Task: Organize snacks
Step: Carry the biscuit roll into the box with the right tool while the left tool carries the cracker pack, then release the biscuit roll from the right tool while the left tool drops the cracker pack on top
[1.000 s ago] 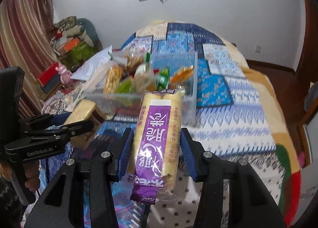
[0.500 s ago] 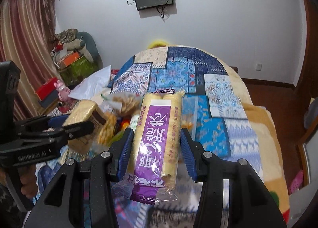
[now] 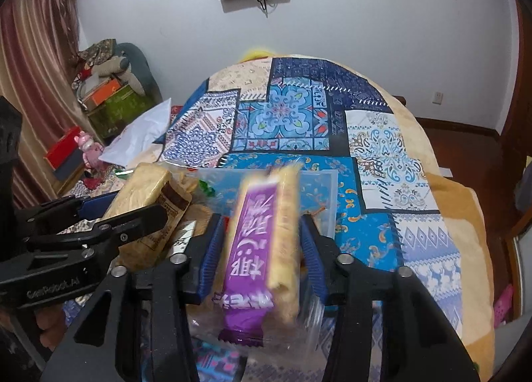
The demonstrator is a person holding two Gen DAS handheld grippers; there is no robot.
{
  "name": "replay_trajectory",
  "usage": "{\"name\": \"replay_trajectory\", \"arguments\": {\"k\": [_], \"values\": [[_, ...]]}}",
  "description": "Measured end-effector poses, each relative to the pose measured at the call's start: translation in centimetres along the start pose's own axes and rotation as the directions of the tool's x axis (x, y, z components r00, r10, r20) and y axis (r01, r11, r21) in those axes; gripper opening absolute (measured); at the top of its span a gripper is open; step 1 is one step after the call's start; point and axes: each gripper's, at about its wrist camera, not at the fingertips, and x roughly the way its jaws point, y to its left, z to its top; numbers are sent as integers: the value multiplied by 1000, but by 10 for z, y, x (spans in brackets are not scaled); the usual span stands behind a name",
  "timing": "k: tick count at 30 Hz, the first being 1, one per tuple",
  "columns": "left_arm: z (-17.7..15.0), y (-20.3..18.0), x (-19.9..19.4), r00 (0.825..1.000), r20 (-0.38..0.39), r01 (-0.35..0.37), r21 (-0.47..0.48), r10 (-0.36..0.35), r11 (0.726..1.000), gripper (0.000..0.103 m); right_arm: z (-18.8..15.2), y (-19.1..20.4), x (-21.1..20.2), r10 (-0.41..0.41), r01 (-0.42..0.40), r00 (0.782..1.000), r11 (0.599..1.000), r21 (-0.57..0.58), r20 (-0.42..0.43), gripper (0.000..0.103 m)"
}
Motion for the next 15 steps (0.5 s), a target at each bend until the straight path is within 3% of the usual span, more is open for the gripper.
{"name": "replay_trajectory", "arguments": {"k": [5,8,15], "values": [[-3,-5,5,1000,-7,-26,33,27,999,57,0,-2,0,-2,2,1000,1000,-3,-9,41],[-4,-4,3,1000,-23,-16,24,17,1000,63,-1,-1,-4,-6,6,1000,1000,-13,-7,41],[-3,-4,-33,1000,28,-11,10,11,1000,69,-2,-2,-26,-2,2,1000,1000,-16,8,41]]}}
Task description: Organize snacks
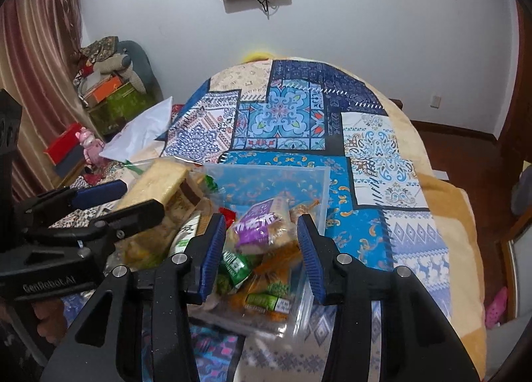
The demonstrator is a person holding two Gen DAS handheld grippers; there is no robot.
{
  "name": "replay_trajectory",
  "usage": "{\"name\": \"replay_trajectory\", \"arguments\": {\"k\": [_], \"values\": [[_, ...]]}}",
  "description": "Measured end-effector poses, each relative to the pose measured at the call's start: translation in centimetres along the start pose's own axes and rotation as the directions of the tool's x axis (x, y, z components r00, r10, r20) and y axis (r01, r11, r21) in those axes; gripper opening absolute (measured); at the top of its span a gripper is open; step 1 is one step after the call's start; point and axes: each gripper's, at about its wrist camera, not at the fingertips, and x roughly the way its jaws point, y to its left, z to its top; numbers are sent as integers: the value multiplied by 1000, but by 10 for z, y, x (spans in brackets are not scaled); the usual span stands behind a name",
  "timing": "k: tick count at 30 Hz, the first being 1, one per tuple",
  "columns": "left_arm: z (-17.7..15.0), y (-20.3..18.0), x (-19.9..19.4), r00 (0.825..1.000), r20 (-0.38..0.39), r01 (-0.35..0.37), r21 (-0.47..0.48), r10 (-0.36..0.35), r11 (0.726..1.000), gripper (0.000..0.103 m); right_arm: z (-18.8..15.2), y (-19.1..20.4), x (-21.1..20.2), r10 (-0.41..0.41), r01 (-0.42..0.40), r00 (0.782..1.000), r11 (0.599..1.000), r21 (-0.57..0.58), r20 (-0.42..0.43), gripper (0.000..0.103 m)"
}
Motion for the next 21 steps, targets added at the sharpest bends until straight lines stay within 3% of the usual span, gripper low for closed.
{"name": "replay_trajectory", "arguments": {"k": [10,16,21], "values": [[-6,-6,-98,986,166,-24,5,23,1000,69,3,20,-78,27,-24,993,999,-22,116,42],[-26,-10,-157,953,302,-30,6,27,1000,80,-9,41,-126,34,-24,974,998,-50,222,59],[-43,-13,-187,929,369,-35,2,32,999,92,-22,53,-151,28,-11,955,998,-58,294,74]]}}
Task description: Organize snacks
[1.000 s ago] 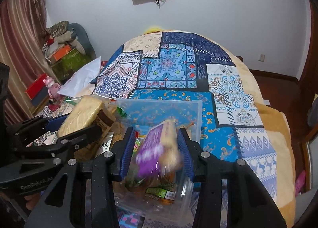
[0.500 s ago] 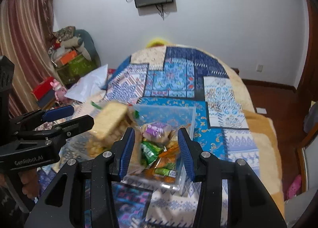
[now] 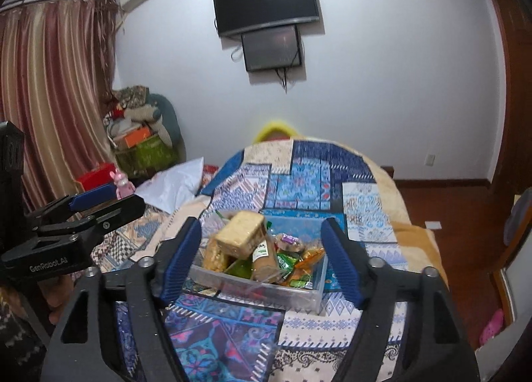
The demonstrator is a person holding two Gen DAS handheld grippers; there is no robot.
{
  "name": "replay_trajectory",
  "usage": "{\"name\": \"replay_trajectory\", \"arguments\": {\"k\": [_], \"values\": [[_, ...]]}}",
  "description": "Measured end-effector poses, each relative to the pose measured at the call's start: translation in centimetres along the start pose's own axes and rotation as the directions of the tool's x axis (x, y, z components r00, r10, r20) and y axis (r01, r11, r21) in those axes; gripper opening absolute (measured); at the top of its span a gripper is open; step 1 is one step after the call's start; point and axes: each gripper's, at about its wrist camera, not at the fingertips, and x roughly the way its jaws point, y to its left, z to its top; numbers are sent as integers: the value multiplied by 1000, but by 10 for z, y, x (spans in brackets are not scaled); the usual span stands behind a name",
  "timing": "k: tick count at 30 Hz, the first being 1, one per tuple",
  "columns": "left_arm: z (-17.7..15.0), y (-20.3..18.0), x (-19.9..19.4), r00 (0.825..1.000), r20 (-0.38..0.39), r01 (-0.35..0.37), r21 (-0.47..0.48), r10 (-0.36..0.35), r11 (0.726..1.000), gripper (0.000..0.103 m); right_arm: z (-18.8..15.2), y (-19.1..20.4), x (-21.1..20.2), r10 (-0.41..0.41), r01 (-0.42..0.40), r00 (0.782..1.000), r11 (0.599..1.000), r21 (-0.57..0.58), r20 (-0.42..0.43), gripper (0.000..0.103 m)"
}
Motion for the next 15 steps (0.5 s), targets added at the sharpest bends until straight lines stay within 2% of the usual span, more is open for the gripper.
{"name": "replay_trajectory", "arguments": {"k": [4,6,10,15], "values": [[-5,-2,-15,1000,31,-2,10,2,1000,96,-6,8,-9,-17,17,1000,1000,-20,26,87],[-8,-4,-20,999,42,-1,16,1,1000,98,-9,10,-13,-22,23,999,1000,-18,37,89],[-14,-4,-22,999,45,3,6,-3,1000,100,-16,11,-16,-44,44,998,999,-11,46,101],[-19,-3,-24,999,45,3,-13,-3,1000,100,-22,9,-17,-64,65,997,998,-3,44,102]]}}
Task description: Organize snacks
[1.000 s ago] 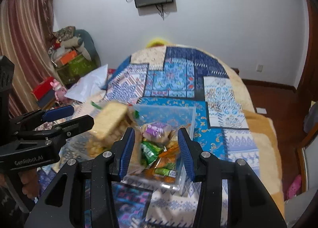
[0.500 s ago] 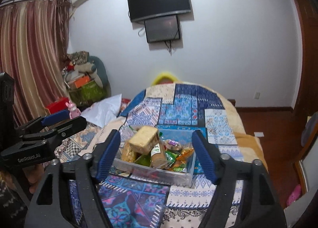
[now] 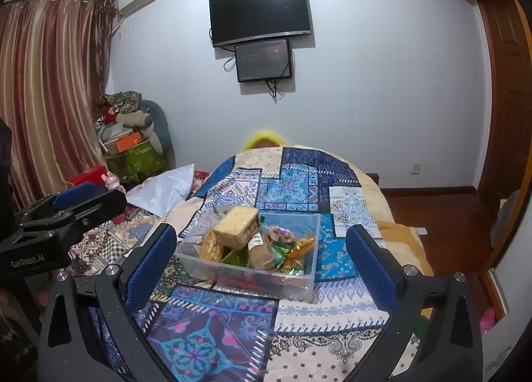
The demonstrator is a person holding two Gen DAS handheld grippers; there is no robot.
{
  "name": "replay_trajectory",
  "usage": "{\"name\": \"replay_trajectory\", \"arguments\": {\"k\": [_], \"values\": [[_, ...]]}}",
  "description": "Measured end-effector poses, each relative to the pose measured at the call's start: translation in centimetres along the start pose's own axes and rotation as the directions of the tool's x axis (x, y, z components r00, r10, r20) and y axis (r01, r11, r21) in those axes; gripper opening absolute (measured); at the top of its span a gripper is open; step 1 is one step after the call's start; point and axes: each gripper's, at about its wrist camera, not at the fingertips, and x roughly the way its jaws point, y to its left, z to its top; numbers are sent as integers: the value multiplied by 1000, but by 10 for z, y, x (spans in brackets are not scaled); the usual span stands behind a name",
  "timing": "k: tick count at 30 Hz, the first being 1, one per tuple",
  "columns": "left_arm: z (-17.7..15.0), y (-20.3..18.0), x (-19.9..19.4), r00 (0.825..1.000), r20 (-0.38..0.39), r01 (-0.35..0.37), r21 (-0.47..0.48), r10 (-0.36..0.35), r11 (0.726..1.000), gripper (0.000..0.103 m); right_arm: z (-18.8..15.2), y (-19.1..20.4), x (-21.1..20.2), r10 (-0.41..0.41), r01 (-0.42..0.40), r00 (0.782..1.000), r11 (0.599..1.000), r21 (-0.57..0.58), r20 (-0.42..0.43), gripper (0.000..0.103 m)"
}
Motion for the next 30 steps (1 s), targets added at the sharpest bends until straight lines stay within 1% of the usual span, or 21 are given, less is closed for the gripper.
{"name": "replay_trajectory", "arguments": {"k": [9,30], "values": [[-6,-1,0,1000,13,-13,12,13,1000,101,-5,-4,-4,-3,3,1000,1000,14,-2,102],[-10,0,4,1000,-3,-13,8,13,1000,101,-8,-1,-6,3,-3,1000,1000,14,-1,102]]}}
